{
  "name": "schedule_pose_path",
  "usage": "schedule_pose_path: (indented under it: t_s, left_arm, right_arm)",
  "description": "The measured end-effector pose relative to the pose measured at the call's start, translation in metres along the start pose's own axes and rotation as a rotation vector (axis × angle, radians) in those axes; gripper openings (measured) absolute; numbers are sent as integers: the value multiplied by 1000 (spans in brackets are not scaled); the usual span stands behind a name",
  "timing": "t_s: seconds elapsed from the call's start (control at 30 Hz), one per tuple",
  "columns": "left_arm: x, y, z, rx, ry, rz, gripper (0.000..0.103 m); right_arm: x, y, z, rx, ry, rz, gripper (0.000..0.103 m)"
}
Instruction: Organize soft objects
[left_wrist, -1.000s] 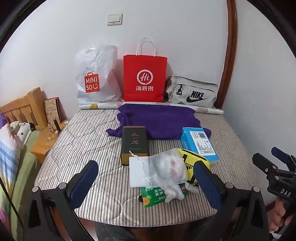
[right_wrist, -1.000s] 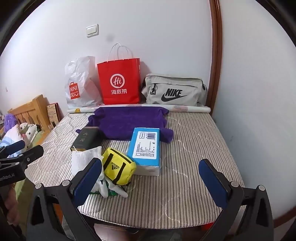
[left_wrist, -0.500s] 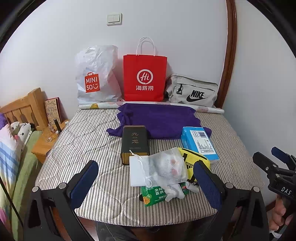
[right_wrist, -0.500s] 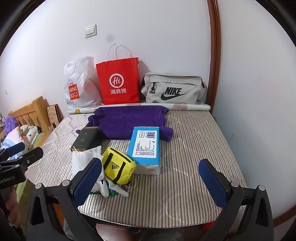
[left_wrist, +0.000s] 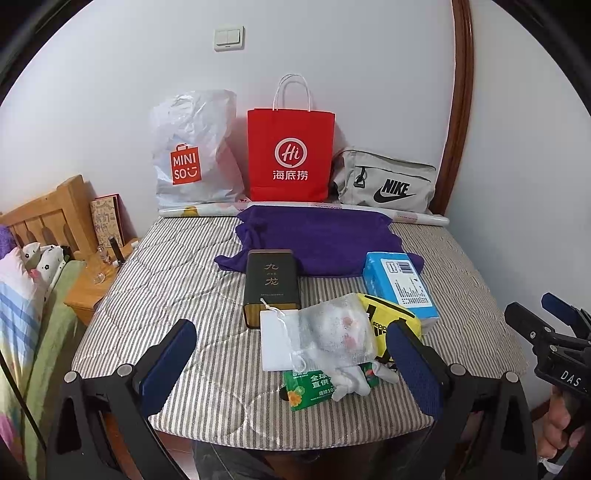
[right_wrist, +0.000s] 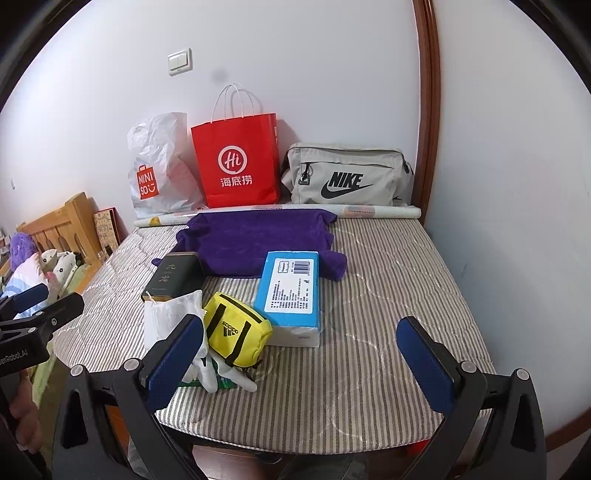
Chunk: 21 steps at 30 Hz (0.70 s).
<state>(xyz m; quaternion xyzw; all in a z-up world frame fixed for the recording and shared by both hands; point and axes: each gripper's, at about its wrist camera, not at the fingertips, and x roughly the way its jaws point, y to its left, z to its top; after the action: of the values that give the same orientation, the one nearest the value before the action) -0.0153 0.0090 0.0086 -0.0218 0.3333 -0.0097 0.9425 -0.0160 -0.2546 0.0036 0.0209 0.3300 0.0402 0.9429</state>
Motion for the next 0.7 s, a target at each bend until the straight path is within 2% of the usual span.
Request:
schedule_pose_path:
  t_s: [0.7]
  left_arm:
    - [2, -4, -2, 0, 2, 5, 103]
  right_arm:
    - [-1, 1, 1, -9, -1, 12, 103]
